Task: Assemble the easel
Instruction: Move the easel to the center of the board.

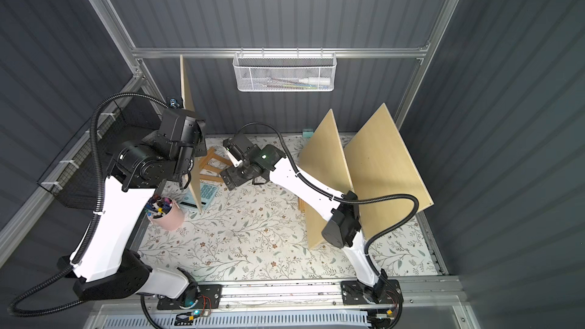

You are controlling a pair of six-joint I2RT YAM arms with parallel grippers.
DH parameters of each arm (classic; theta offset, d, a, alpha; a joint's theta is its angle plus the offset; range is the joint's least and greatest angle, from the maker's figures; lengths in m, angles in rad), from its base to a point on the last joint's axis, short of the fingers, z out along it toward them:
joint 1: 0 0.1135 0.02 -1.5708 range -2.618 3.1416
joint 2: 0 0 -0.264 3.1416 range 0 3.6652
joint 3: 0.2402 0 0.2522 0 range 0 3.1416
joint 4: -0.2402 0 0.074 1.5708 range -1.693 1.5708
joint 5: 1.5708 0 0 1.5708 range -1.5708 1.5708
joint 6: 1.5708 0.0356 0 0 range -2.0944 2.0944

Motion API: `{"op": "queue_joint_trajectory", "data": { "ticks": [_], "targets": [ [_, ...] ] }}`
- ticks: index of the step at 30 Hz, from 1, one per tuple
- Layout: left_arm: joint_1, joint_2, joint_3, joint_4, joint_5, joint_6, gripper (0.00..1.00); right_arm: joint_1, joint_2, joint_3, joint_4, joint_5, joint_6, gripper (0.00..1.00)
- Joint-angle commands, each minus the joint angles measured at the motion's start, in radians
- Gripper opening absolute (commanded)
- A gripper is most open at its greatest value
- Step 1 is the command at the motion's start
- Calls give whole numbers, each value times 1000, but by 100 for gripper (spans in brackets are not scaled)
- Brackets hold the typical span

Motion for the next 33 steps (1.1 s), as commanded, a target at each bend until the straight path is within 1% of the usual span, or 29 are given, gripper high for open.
{"op": "queue_joint_trajectory", "data": {
  "ticks": [1, 4, 7, 9, 12, 15, 19, 26, 29, 33],
  "targets": [
    [-4, -20, 72, 137, -108, 52, 0, -6, 71, 86, -118, 52, 12, 95],
    [-4, -9, 89, 133, -101, 78, 0, -17, 68, 19, -99, 69, 38, 95],
    [-4, -15, 84, 143, -94, 92, 0, -44, 25, -112, -48, 47, 74, 95],
    [-4, -23, 75, 147, -90, 95, 0, -60, -14, -202, -1, 53, 72, 96],
    [-4, -25, 59, 147, -78, 92, 0, -77, -46, -268, 33, 76, 37, 96],
    [-4, -22, 49, 145, -69, 86, 0, -90, -50, -269, 22, 106, -6, 97],
    [-4, -20, 45, 152, -60, 82, 0, -124, -55, -283, 14, 105, -26, 97],
    [-4, -1, 51, 166, -67, 115, 0, -168, -40, -281, 17, 122, -68, 97],
    [-4, 12, 59, 175, -64, 127, 0, -179, -16, -270, 9, 130, -44, 97],
    [-3, 19, 59, 183, -60, 137, 0, -196, 18, -266, -14, 136, 62, 97]
  ]
}}
